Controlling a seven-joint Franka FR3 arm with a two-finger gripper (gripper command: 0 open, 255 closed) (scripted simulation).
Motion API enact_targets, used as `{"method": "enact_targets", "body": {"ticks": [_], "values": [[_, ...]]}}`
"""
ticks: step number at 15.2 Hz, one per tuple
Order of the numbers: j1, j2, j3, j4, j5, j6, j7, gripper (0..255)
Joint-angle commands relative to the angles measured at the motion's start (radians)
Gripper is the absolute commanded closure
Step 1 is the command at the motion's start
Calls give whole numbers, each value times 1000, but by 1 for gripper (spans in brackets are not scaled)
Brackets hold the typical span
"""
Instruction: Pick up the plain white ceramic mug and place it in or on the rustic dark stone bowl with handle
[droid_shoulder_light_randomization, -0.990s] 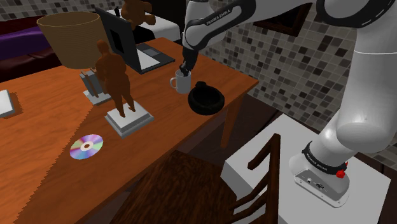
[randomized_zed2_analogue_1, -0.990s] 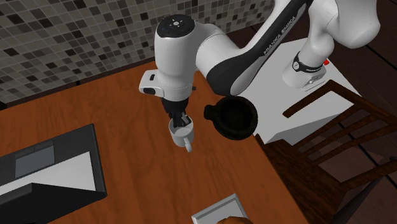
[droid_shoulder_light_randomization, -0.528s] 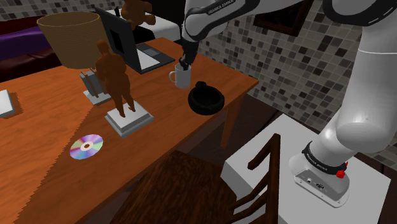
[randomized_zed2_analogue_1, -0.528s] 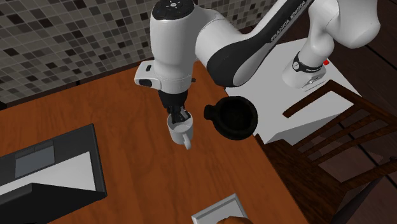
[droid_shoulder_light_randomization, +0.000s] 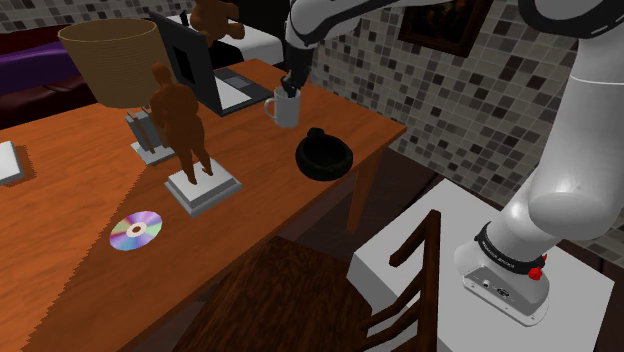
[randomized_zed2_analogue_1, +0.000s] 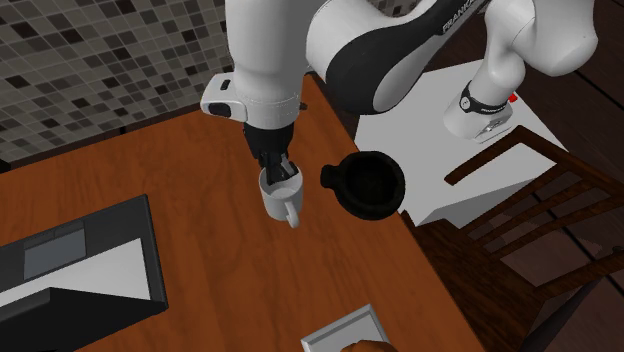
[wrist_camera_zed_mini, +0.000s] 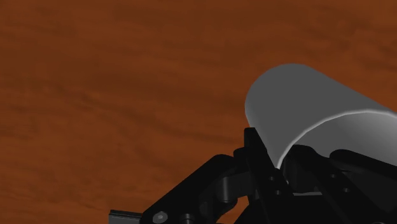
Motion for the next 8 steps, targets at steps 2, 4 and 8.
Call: {"method": "enact_targets", "body": {"ticks": [2, 4, 8], "values": [[0, -12, 1, 24, 1, -36, 1, 255], [0, -18, 1, 42, 1, -61, 2, 255], [0, -29, 1, 82, 1, -111, 4, 255]]}}
